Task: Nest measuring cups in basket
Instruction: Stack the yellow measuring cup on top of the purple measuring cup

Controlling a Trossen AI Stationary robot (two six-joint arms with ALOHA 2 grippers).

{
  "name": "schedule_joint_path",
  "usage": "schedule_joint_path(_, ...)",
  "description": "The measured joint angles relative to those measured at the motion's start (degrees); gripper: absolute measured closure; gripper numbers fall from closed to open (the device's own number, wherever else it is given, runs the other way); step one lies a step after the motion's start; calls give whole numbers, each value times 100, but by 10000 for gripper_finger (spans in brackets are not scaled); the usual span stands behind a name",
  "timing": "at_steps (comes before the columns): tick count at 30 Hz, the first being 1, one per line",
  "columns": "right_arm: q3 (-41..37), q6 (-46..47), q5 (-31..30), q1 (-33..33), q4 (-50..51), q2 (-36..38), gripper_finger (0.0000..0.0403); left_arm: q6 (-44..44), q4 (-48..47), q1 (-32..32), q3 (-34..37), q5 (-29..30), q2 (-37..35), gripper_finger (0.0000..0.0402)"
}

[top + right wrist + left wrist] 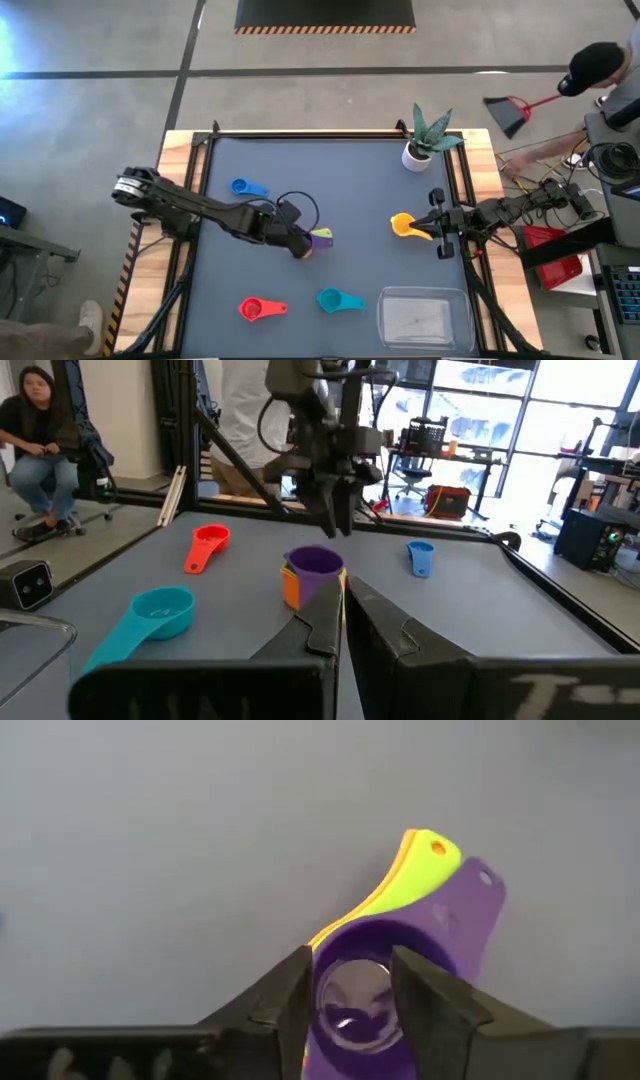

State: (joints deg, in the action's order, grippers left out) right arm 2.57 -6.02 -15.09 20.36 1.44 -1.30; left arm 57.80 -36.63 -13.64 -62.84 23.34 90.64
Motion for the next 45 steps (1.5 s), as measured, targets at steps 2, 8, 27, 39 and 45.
schedule_joint_path(2,0,0,0,0,-1,0,394,-79,-413,-42,-172,128,-28,273)
schedule_joint_path(8,0,0,0,0,1,0,394,-134,-1509,-280,-638,1039,-176,257)
schedule_joint_path(27,0,0,0,-1,1,0,394,-5300,5010,530,1352,-1080,-1544,230)
schedule_joint_path(39,0,-379,0,0,-1,0,394,-6032,7859,1517,2209,-2792,-1553,259)
schedule_joint_path(45,0,-454,-4,0,-2,-1,394,-6031,7835,1564,1962,-3569,-1197,269)
